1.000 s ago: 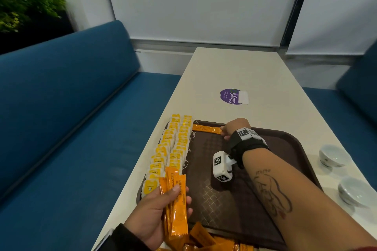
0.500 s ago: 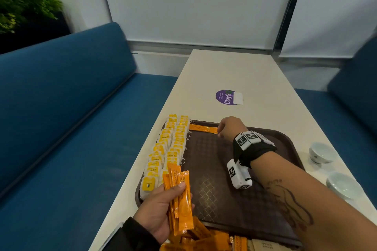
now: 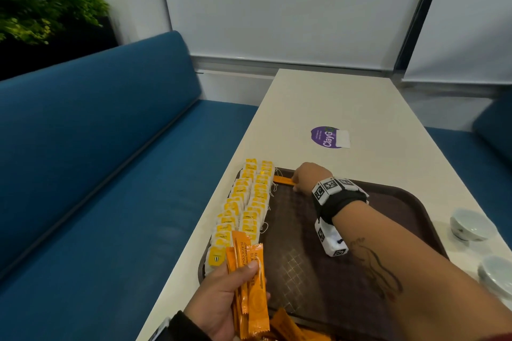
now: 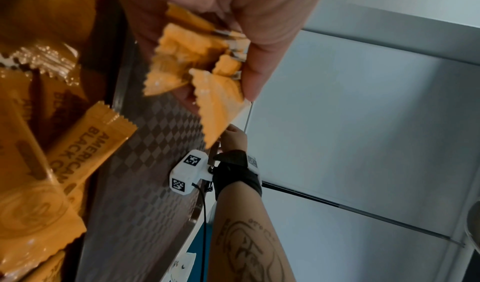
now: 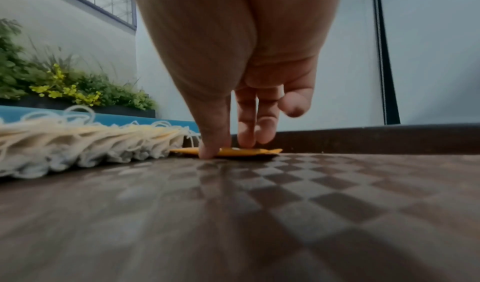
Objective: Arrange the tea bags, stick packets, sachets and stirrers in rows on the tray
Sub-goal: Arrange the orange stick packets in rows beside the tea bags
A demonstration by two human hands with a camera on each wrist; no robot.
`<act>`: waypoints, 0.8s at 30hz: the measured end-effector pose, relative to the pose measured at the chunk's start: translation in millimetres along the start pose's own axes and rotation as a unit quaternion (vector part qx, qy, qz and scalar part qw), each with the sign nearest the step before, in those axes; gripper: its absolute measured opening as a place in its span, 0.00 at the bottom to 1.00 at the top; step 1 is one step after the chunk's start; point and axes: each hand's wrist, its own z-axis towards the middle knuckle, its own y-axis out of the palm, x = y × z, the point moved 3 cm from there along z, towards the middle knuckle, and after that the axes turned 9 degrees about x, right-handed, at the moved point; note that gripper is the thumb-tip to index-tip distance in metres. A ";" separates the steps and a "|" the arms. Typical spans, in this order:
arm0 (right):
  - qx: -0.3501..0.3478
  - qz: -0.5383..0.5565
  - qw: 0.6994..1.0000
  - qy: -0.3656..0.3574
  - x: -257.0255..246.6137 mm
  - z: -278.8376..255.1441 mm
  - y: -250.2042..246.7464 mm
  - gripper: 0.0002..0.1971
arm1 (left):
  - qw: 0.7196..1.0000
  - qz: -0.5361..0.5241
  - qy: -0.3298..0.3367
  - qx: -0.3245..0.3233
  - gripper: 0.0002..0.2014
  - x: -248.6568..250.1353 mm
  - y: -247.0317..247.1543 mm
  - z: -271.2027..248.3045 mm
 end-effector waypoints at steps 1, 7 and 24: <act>0.000 0.001 1.000 0.006 0.7 0.8 1.5 0.12 | 1.000 -0.004 0.001 0.002 0.06 0.6 -1.7 0.8; -0.029 0.022 0.997 0.065 17.2 1.7 4.2 0.13 | 1.000 -0.009 0.010 0.004 0.07 0.7 -3.1 3.2; 0.092 0.017 0.995 0.034 -5.0 23.3 -4.7 0.11 | 0.999 0.031 -0.004 -0.009 0.07 -0.5 -12.0 12.4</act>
